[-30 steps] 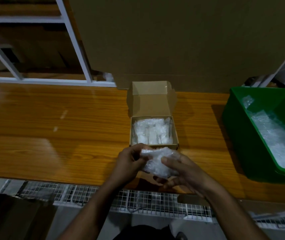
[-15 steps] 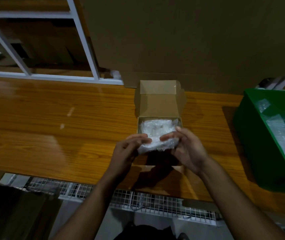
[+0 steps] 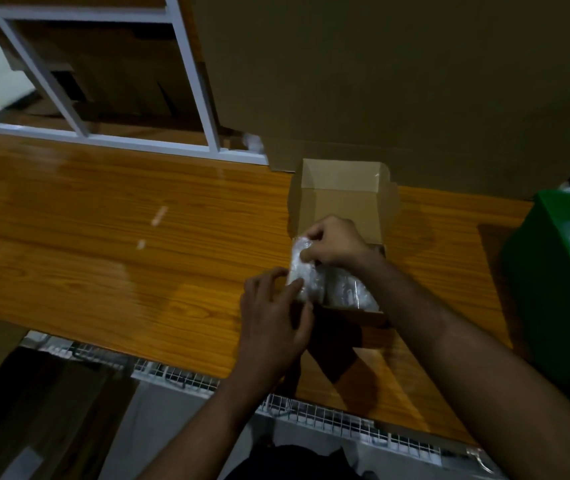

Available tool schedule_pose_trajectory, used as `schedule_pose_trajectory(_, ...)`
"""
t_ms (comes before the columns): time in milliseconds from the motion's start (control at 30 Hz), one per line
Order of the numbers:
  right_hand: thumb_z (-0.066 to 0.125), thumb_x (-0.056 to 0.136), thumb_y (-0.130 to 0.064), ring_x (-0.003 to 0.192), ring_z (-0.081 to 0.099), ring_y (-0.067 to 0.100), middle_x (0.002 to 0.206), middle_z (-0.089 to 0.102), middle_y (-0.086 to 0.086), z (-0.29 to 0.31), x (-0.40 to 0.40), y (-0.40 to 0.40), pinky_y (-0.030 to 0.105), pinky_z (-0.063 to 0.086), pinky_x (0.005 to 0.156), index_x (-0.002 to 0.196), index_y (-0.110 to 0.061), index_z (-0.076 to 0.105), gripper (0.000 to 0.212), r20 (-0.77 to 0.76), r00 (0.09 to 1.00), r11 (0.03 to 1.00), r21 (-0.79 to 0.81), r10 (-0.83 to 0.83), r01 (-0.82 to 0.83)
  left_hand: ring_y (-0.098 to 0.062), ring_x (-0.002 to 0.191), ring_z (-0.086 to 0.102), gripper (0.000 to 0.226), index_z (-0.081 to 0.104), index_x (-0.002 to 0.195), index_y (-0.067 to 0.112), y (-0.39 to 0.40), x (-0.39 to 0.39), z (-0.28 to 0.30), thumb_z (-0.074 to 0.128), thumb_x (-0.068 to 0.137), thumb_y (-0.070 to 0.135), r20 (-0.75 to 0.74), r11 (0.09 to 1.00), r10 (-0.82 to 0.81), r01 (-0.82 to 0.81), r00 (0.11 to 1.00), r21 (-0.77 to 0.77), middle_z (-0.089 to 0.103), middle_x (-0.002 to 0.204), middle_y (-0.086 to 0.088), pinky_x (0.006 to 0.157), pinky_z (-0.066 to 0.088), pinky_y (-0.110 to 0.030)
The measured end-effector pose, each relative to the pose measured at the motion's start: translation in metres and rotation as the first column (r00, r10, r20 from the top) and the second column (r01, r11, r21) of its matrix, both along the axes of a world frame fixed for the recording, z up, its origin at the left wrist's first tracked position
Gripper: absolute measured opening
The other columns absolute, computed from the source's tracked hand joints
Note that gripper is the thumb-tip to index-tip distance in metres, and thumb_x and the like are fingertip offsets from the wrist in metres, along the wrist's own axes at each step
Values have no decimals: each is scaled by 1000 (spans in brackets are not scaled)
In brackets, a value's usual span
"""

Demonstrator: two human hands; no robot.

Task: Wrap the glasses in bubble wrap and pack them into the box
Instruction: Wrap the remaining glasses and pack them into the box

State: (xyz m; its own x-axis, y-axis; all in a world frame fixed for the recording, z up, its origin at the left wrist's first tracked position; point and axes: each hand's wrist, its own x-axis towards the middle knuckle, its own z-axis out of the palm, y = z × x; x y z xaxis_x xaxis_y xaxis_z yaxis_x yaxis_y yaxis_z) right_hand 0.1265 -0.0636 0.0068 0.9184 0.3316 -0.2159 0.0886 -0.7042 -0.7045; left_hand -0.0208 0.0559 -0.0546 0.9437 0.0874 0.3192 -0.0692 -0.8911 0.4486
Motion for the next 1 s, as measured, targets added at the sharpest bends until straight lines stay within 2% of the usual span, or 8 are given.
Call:
schedule_pose_trajectory(67, 86, 70, -12, 70, 72, 15, 83, 74, 4, 1, 4, 5, 33, 62, 66, 96, -16, 75, 29, 16, 1000, 998, -56, 18, -17, -24, 129, 39, 43, 63, 127, 22, -1, -3, -3, 53, 90, 44, -2, 992, -33, 33, 999, 122, 56, 134, 0, 95, 37, -40)
schedule_pose_trajectory(233, 85, 63, -5, 53, 70, 17, 73, 69, 7, -6, 7, 11, 24, 50, 42, 75, -17, 56, 34, 39, 999, 998, -55, -26, 28, -25, 127, 44, 54, 56, 136, 18, -3, -5, -8, 49, 92, 49, -8, 962, -69, 69, 998, 264, 64, 128, 1, 99, 33, -40)
schedule_pose_trajectory(400, 86, 66, -7, 53, 72, 21, 58, 70, 11, -8, 7, 21, 37, 62, 55, 65, -12, 60, 26, -39, 996, 994, -70, -86, 83, -28, 121, 48, 62, 51, 134, 14, -9, -2, -12, 46, 86, 53, -66, 947, -33, 53, 997, 317, 68, 117, -2, 97, 32, -42)
schedule_pose_trajectory(500, 83, 63, -10, 60, 74, 23, 63, 73, 12, -7, 7, 28, 41, 64, 64, 65, -9, 68, 15, -35, 998, 989, -144, -44, 38, -28, 118, 45, 59, 50, 127, 14, -11, -1, -13, 45, 82, 52, -70, 922, -32, 57, 997, 384, 68, 113, -4, 96, 32, -42)
schedule_pose_trajectory(567, 80, 65, -9, 60, 73, 25, 65, 73, 13, -3, 12, 24, 36, 62, 65, 70, -7, 72, 10, -107, 994, 991, -131, -29, 15, -28, 119, 44, 55, 55, 123, 15, -11, 0, -14, 45, 84, 53, -44, 918, -38, 52, 998, 394, 66, 115, -4, 96, 30, -42)
schedule_pose_trajectory(633, 78, 75, -7, 56, 69, 24, 60, 68, 14, 4, 18, 16, 34, 58, 62, 73, -3, 70, 10, -236, 970, 998, -28, -59, 54, -28, 121, 42, 55, 57, 125, 17, -11, 0, -13, 45, 87, 55, -28, 922, -36, 44, 999, 385, 64, 122, -4, 96, 29, -41)
schedule_pose_trajectory(733, 80, 79, -6, 67, 76, 25, 64, 72, 15, 11, 26, 10, 39, 63, 74, 84, 5, 74, 14, -255, 964, 997, -37, -81, 74, -30, 123, 40, 58, 57, 129, 17, -13, 0, -14, 45, 88, 57, -37, 903, -29, 42, 999, 427, 56, 131, -10, 97, 29, -42)
schedule_pose_trajectory(1000, 89, 69, -9, 57, 73, 22, 60, 71, 15, 0, 14, 28, 41, 63, 59, 65, -2, 68, 22, -130, 973, 981, -49, -192, 188, -32, 123, 40, 66, 54, 134, 8, -9, -8, -23, 50, 88, 55, -9, 869, 14, -8, 1000, 496, 54, 135, -15, 100, 30, -45)
